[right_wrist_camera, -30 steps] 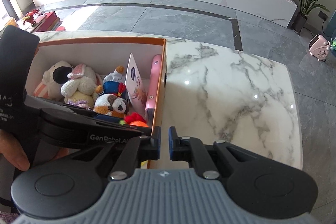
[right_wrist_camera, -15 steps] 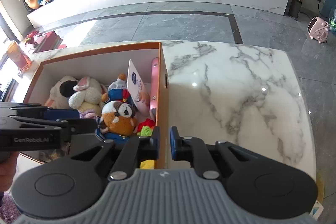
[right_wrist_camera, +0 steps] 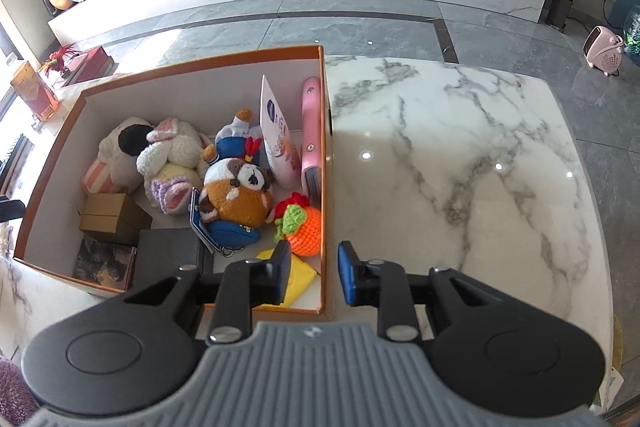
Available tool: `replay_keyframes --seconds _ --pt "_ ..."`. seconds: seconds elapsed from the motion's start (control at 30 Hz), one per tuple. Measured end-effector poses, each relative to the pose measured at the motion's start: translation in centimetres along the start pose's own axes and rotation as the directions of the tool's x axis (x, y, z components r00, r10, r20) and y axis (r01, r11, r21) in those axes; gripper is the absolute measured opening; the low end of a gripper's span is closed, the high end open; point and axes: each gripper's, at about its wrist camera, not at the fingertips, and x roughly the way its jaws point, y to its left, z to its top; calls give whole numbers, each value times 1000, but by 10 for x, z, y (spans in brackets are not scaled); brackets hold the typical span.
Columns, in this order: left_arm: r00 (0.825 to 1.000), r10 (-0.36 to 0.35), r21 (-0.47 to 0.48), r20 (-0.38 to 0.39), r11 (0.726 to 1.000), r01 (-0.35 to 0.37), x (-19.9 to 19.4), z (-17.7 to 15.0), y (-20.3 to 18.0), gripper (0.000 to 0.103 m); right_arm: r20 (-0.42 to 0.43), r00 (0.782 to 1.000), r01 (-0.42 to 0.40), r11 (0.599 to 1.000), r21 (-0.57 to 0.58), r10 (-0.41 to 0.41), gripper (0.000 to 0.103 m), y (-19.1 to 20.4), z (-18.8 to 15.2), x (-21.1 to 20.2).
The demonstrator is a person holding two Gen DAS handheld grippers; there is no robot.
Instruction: Organize objects
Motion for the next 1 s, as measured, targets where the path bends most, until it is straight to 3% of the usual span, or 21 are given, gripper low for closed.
replay_keyframes --seconds 0.1,0.17,0.33,0.6,1.0 --pt "999 -28 -5 -20 1000 28 3 -12 3 58 -14 1000 23 1000 7 -23 25 2 -8 3" --pt "999 -32 -7 -35 999 32 7 -18 2 41 10 999 34 999 11 -35 22 3 -12 1" --pt "998 -47 1 -46 999 47 11 -19 -5 16 39 997 72 997 0 -72 16 10 -18 -4" --pt "999 -9 48 -54 999 12 -1 -33 -6 11 34 995 90 995 32 -91 16 18 -42 -18" --pt "998 8 80 -68 997 -2 -56 -105 7 9 37 998 42 989 142 -48 12 33 -135 -72"
